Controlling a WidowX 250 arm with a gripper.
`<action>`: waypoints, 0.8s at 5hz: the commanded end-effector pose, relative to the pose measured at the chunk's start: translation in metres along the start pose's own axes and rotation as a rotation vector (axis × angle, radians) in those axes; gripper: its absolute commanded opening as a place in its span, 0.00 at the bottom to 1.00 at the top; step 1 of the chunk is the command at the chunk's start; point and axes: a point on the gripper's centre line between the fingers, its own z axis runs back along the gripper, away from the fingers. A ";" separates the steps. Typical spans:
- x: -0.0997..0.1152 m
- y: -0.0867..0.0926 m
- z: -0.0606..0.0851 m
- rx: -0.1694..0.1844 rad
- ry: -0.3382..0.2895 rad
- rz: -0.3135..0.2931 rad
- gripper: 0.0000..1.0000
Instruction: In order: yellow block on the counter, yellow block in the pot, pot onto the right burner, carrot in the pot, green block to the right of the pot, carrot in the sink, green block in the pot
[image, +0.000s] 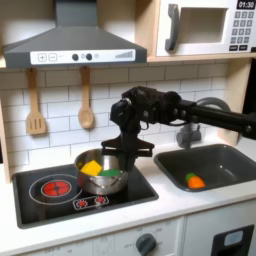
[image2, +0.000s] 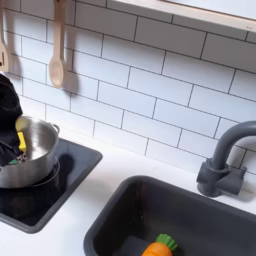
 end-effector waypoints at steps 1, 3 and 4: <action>-0.001 -0.014 0.010 -0.002 -0.023 -0.015 0.00; 0.008 -0.017 0.055 0.130 -0.113 -0.045 1.00; 0.009 -0.030 0.064 0.106 -0.129 -0.054 1.00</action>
